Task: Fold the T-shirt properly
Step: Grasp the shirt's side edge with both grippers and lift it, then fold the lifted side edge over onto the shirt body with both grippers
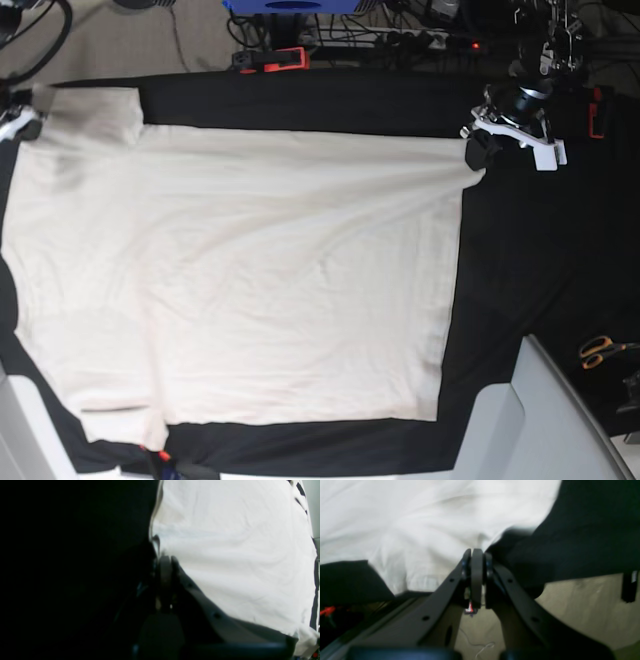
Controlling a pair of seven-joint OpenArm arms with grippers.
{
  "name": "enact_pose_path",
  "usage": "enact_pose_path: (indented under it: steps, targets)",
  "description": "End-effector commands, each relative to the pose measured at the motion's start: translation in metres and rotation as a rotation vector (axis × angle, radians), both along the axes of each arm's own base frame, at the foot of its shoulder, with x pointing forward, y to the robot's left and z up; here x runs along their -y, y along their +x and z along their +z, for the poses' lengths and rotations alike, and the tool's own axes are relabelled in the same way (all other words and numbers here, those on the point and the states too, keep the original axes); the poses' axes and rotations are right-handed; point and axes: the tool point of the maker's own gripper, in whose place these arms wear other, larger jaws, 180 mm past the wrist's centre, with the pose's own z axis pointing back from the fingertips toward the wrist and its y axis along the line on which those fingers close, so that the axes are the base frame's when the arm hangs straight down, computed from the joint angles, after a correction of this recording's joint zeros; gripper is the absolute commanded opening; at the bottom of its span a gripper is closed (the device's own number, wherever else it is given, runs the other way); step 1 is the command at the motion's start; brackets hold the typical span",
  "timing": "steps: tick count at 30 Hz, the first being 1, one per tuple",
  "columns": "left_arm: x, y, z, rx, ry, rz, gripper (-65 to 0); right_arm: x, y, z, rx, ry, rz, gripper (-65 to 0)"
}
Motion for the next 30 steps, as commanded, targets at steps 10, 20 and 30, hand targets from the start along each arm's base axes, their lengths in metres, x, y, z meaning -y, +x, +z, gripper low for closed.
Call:
enact_pose_path:
  steps: [10, 20, 30]
  targets:
    - [0.029, 0.044, 0.004, -0.032, 0.101, -0.167, -65.0, 0.039, 0.056, 0.048, 0.106, -0.088, 0.021, -64.8]
    - [0.050, 0.073, 0.016, -0.011, 0.099, -0.246, -65.0, 0.036, 0.111, 0.049, 0.128, -0.051, 0.113, -64.8]
    - [0.048, 0.101, 0.057, 0.097, 0.135, -0.231, -65.0, 0.015, 0.134, 0.053, 0.143, -0.053, 0.197, -64.8]
